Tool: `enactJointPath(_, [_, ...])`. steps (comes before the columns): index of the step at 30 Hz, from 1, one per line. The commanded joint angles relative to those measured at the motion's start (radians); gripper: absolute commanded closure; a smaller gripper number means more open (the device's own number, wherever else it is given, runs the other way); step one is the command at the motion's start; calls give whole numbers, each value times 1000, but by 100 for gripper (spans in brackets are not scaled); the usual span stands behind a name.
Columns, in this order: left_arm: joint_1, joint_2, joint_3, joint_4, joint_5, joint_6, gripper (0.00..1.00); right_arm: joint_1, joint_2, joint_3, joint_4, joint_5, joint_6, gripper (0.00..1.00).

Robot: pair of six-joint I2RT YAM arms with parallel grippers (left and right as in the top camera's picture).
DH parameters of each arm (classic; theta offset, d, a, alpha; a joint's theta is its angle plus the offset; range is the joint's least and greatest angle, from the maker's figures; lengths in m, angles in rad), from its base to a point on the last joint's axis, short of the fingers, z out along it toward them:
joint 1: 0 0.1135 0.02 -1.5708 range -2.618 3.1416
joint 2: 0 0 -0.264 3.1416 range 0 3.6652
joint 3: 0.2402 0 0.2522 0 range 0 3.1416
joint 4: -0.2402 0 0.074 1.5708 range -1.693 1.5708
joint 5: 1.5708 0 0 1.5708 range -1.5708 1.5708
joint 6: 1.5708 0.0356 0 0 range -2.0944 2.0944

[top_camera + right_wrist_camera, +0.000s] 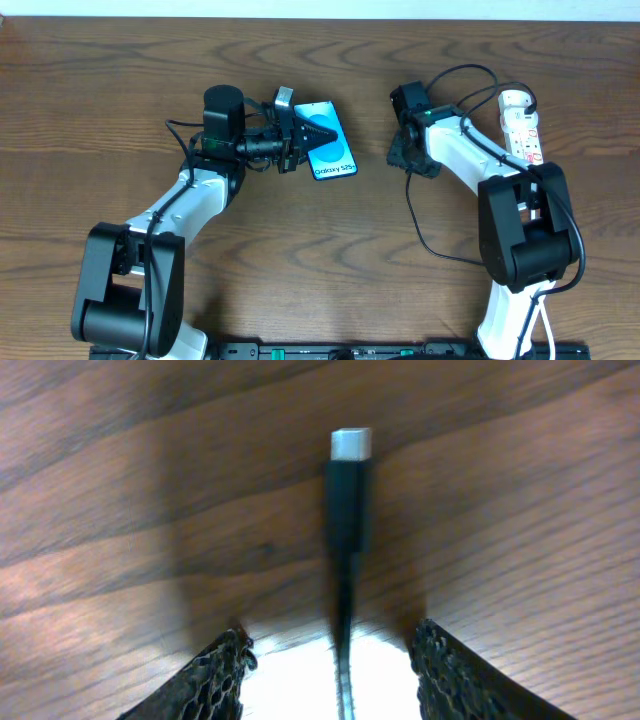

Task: Plug charger to phone and switch on socket
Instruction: 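Grasp the black charging cable near its USB-C plug with the right gripper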

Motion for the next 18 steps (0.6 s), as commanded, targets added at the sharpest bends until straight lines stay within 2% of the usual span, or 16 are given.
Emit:
enactJointPath(1, [2, -2, 22, 9, 21, 14, 93, -10, 68, -51, -40, 50, 34, 51])
enactJointPath(3, [2, -2, 22, 9, 21, 14, 93, -9, 73, -61, -32, 41, 34, 60])
enactJointPath(5, [2, -2, 22, 9, 21, 14, 93, -9, 85, -65, -26, 8, 34, 74])
enactJointPath(11, [2, -2, 22, 9, 21, 13, 93, -9, 93, -84, -38, -83, 33, 99])
enactJointPath(14, [2, -2, 22, 9, 21, 13, 93, -9, 93, -89, -37, -165, -16, 99])
enactJointPath(18, [2, -2, 22, 9, 20, 14, 93, -18, 83, -48, -76, -238, -193, 99])
